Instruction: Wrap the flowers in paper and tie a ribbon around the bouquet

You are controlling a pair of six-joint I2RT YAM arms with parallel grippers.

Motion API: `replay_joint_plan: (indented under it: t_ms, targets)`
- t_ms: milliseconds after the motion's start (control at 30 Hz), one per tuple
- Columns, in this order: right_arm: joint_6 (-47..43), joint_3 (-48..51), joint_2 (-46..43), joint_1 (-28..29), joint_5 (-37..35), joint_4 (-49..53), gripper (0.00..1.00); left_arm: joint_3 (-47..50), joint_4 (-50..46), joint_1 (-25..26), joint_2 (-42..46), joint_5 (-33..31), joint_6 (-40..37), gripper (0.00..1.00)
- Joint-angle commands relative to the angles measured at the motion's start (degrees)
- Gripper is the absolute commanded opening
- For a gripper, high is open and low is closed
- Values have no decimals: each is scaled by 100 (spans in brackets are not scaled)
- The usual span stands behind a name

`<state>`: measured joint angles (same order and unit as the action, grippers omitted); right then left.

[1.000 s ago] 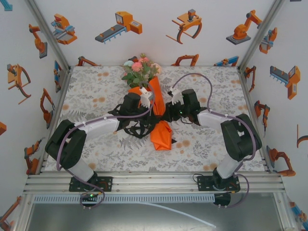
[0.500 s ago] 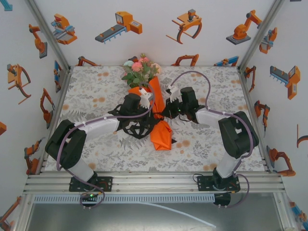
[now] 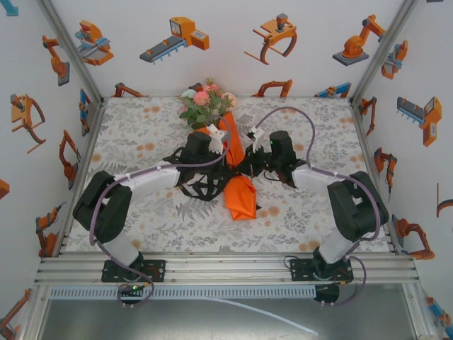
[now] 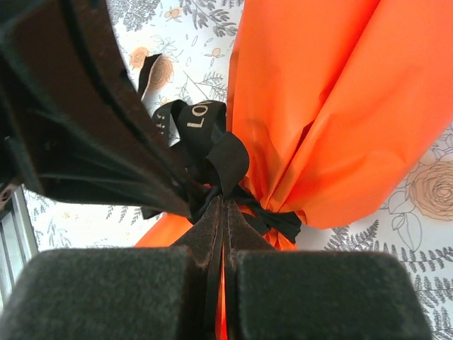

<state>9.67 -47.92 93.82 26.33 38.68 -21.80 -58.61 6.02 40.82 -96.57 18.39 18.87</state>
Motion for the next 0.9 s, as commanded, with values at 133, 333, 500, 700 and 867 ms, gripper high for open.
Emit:
replay_joint_plan:
  t_ms: [133, 333, 500, 700, 867]
  targets:
    - [105, 248, -371, 84, -1, -290, 0, -275, -229, -15, -354, 54, -35, 0]
    - [43, 197, -480, 83, -90, -239, 0, -248, -435, -58, -364, -164, -69, 0]
    - [178, 235, -359, 119, 443, -547, 0, -328, -236, -100, -444, -188, 270, 0]
    - [340, 330, -242, 189, 884, -736, 0, -357, -61, -126, -536, -439, 718, 0]
    - [438, 332, -66, 241, 1183, -747, 0, -306, 68, -143, -534, -606, 894, 0]
